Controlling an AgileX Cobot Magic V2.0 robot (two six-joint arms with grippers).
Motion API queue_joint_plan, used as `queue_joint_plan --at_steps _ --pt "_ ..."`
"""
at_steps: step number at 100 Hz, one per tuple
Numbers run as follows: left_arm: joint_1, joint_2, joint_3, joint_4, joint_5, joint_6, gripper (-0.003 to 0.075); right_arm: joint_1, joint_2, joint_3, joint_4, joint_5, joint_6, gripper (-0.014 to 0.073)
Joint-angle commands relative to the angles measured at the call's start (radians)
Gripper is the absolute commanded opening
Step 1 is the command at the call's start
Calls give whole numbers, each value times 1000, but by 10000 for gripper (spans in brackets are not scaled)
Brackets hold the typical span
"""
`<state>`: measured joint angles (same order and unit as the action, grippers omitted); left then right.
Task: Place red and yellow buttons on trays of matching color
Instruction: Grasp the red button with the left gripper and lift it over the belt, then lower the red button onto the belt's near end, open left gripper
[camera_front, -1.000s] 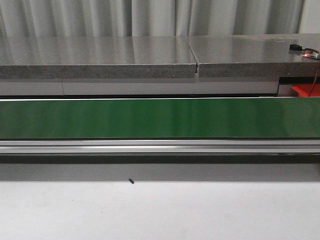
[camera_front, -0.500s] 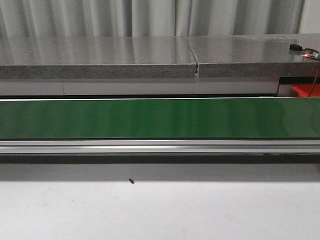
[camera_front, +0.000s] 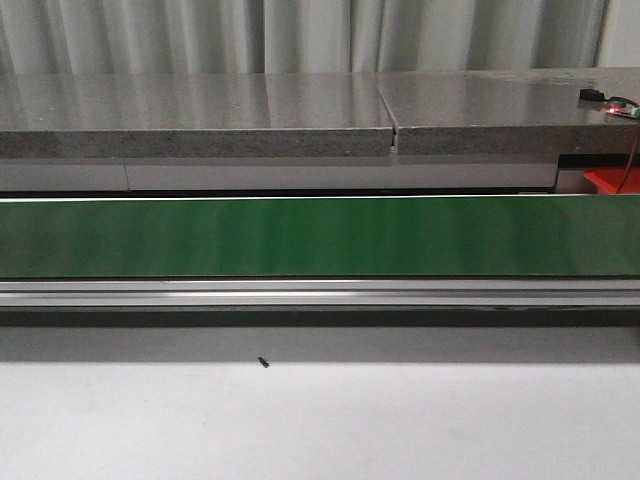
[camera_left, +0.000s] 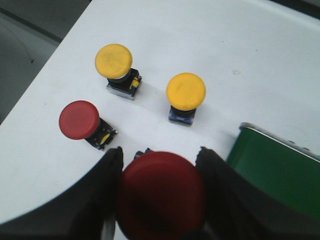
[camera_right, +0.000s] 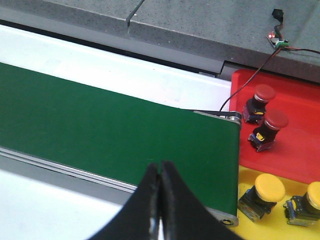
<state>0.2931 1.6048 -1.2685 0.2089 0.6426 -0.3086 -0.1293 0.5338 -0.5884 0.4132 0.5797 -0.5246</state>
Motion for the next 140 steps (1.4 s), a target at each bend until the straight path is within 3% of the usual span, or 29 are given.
queue_joint_plan --at_steps 1,37,95,140 --pt "-31 -69 -29 -11 -17 1 20 2 1 -24 13 -64 1 -69" --pt "-146 -69 -24 -41 25 44 20 2 1 -24 13 -63 1 -69" --pt "-148 -65 111 -61 -108 44 20 2 1 -24 13 -63 1 -69" --pt "-148 -65 120 -70 -112 44 25 2 1 -24 13 -62 1 -69"
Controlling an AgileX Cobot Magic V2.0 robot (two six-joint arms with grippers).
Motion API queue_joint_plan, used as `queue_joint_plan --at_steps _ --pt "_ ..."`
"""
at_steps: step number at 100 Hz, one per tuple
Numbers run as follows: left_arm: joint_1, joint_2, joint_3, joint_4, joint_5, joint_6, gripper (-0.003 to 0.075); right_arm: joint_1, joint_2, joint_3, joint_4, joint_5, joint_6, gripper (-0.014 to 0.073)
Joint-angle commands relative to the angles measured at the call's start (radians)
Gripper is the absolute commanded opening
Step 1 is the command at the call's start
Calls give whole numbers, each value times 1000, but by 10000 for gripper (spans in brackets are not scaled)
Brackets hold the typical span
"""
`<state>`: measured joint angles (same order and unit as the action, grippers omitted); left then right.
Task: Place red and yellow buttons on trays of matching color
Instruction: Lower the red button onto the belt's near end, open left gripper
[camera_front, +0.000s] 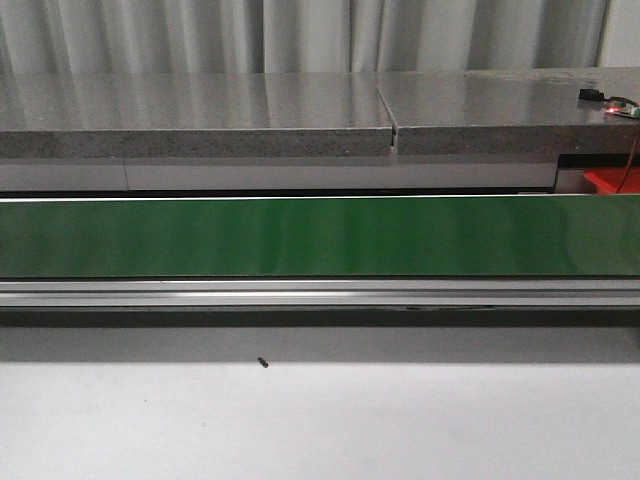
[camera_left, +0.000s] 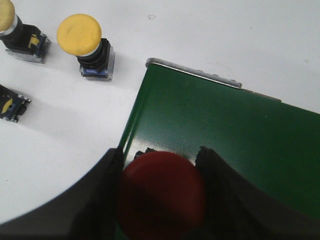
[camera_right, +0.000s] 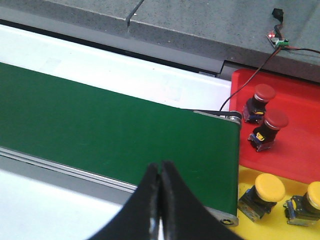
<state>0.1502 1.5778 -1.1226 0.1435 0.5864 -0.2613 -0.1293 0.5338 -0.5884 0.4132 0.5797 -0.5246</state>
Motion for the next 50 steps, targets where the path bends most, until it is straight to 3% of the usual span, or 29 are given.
queue_joint_plan --at_steps 1,29,50 --pt "-5 -38 -26 -5 -56 -4 27 2 1 -24 13 -62 1 -69" --pt "-5 -38 -26 -5 -58 -4 142 2 1 -24 13 -62 1 -69" --pt "-5 -38 -26 -5 -58 -4 146 2 1 -24 13 -62 1 -69"
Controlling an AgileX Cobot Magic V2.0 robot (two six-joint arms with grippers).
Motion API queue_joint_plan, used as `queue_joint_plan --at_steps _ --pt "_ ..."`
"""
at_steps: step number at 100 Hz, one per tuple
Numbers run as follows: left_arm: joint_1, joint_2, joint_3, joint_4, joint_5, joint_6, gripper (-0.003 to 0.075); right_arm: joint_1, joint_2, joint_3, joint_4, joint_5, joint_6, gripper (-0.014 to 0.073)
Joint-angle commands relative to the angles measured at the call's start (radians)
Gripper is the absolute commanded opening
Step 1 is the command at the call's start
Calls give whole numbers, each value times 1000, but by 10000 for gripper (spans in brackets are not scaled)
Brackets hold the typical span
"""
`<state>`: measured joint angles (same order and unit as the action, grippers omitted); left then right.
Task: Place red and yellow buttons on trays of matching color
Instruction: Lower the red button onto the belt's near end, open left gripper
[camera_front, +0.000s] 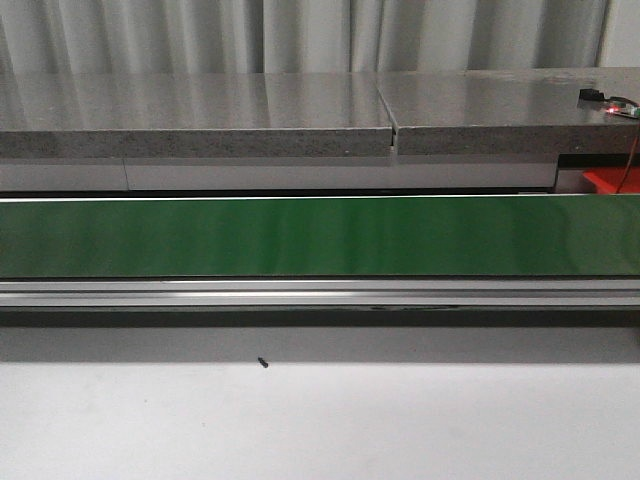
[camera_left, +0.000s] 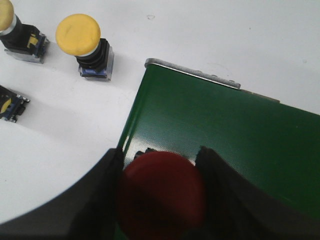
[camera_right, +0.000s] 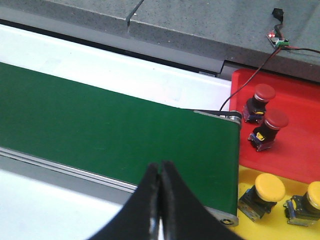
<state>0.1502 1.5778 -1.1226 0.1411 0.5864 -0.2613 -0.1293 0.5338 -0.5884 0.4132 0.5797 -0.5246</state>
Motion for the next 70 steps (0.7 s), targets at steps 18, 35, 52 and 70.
queue_joint_plan --at_steps 18,35,52,70 --pt "-5 -38 -26 -5 -52 -4 146 2 1 -24 13 -62 1 -69" --pt "-5 -38 -16 -12 -64 -4 146 2 1 -24 13 -62 1 -69" --pt "-5 -38 8 -12 -92 -4 146 2 1 -24 13 -60 1 -69" --pt "-5 -38 8 -12 -97 -4 160 2 1 -24 13 -60 1 -69"
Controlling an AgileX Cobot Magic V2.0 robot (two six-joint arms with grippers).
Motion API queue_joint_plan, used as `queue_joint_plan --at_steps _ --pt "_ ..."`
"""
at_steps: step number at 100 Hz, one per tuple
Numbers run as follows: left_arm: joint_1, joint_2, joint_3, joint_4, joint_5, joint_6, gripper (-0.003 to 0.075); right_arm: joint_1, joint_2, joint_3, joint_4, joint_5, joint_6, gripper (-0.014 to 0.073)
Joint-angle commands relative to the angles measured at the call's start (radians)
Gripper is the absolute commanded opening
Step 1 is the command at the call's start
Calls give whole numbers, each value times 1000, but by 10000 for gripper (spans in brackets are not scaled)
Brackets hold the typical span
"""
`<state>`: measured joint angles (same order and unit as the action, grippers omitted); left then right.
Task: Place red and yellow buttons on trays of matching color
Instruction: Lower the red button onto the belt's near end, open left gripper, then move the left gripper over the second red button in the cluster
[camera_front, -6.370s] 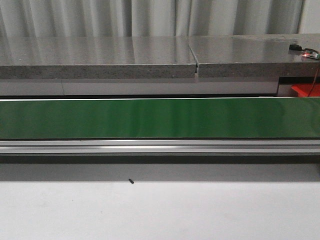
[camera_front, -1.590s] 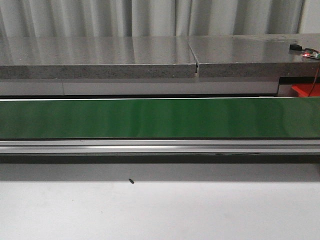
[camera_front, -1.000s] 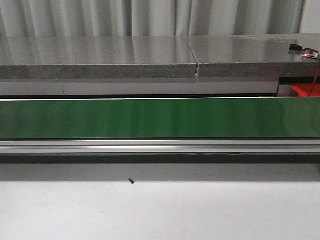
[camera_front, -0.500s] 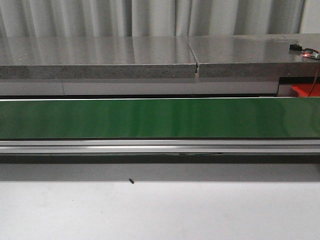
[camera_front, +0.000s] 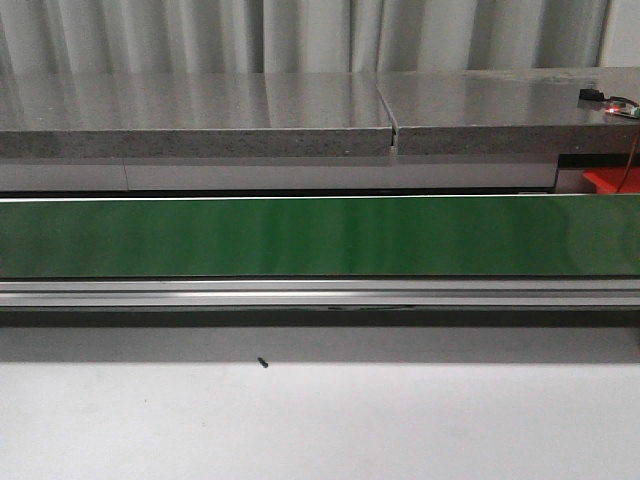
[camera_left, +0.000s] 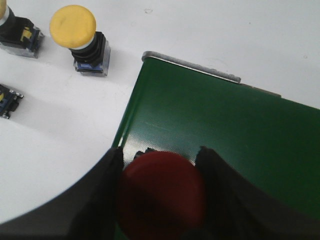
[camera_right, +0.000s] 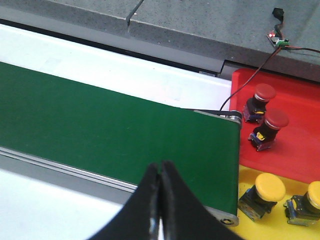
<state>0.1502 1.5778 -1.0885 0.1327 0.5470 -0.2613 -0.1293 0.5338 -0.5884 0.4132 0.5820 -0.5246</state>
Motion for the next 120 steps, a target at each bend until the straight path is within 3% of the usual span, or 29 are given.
queue_joint_plan --at_steps 1,11,33,42,120 --pt "-5 -38 -26 -4 -58 -4 162 2 1 -24 13 -62 1 -69" --pt "-5 -38 -20 -4 -58 -2 229 2 1 -24 13 -62 1 -69" --pt "-5 -38 -18 -4 -57 2 497 2 1 -24 13 -62 1 -69" --pt "-6 -38 -18 -4 -64 4 550 2 1 -24 13 -62 1 -69" --pt "-7 -111 -150 -38 -42 5 557 2 1 -24 13 -62 1 -69"
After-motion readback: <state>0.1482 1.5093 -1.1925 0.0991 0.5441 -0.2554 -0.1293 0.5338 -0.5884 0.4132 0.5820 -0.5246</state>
